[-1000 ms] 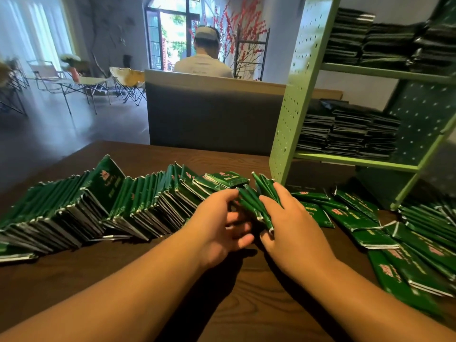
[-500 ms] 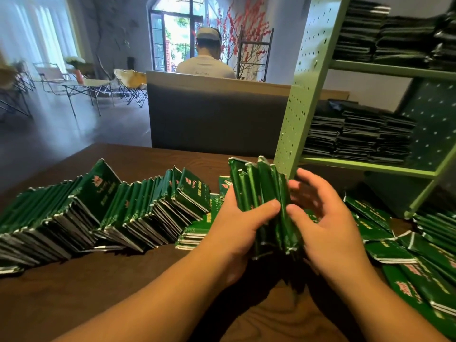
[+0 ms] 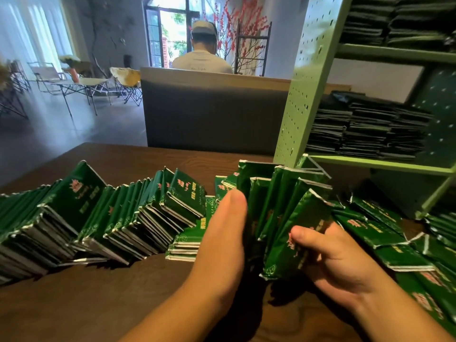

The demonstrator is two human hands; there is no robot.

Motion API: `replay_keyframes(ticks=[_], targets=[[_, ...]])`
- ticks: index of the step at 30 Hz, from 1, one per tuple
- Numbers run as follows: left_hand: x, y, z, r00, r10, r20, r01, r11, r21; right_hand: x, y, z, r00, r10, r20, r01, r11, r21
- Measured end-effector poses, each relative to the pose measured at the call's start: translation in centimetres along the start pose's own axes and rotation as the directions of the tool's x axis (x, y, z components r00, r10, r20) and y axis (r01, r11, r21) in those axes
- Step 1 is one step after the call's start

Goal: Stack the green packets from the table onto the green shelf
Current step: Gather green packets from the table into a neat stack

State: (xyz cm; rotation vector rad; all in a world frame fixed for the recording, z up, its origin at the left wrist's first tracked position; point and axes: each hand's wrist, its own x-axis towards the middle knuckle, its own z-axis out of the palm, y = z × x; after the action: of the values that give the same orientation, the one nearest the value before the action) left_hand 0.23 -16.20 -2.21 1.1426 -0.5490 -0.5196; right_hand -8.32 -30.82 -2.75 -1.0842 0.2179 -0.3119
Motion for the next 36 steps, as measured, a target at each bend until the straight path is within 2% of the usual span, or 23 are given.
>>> replay_keyframes(ticks=[2,3,5,8,10,13,18,21,23,27,29,30,31,33,36], targets=[[-0.2,0.3,0.0,1.000,0.004,-0.015,-0.004,1.000,0.029,-0.3,-0.3,-0.2,0.999,-0.036,-0.005,0.036,0.998,0.049],[-0.1,0.5,-0.4,0.999,-0.018,-0.049,0.018,1.000,-0.002,-0.4,-0.4,-0.2,0.999,-0.047,-0.004,0.048,0.996,0.069],[0.2,0.8,-0.7,0.994,-0.035,-0.106,0.040,0.998,0.040,-0.5,-0.7,-0.2,0.999,-0.037,-0.022,0.039,0.995,0.094],[1.0,1.3,-1.1,0.977,-0.150,-0.154,0.123,0.978,-0.170,-0.7,-1.0,0.1,1.000,-0.005,-0.025,0.008,0.989,0.147],[1.4,1.2,-1.6,0.970,-0.178,-0.168,0.132,0.959,-0.252,-0.7,-1.1,-0.2,0.999,0.023,-0.033,-0.016,0.979,0.201],[1.9,1.4,-2.2,0.975,-0.190,-0.111,0.139,0.922,-0.360,-0.4,-1.0,-1.2,0.997,0.065,-0.029,-0.055,0.960,0.273],[3.3,1.7,-2.4,0.956,-0.272,-0.112,0.222,0.917,-0.331,-0.5,-1.1,-1.4,0.997,0.080,0.025,-0.083,0.926,0.368],[3.0,1.2,-2.6,0.931,-0.362,-0.050,0.314,0.863,-0.396,-0.4,-1.0,-1.1,0.995,0.082,0.057,-0.096,0.932,0.349],[2.9,0.4,-2.0,0.928,-0.357,-0.111,0.321,0.913,-0.250,-0.4,-0.5,-0.8,0.993,0.108,0.057,-0.120,0.941,0.316],[0.6,0.5,-1.5,0.940,-0.342,0.009,0.341,0.932,-0.124,-0.3,0.2,-0.2,0.991,0.132,0.026,-0.134,0.964,0.228],[0.8,1.1,-1.1,0.919,-0.394,-0.016,0.381,0.897,-0.225,-0.3,0.2,-0.2,0.994,0.112,-0.003,-0.109,0.973,0.206],[0.5,1.4,-1.0,0.911,-0.411,0.025,0.399,0.864,-0.308,-0.3,0.0,-0.2,0.995,0.097,-0.023,-0.090,0.976,0.198],[0.1,1.5,-1.1,0.913,-0.400,0.076,0.401,0.849,-0.345,-0.2,0.0,-0.5,0.995,0.086,-0.042,-0.077,0.978,0.194],[-0.2,1.8,-1.0,0.919,-0.355,0.172,0.392,0.869,-0.302,-0.1,-0.1,-0.5,0.994,0.085,-0.071,-0.071,0.983,0.171],[0.1,1.0,-1.2,0.939,-0.305,0.160,0.332,0.924,-0.189,-0.1,-0.1,-0.3,0.990,0.084,-0.116,-0.066,0.986,0.155]])
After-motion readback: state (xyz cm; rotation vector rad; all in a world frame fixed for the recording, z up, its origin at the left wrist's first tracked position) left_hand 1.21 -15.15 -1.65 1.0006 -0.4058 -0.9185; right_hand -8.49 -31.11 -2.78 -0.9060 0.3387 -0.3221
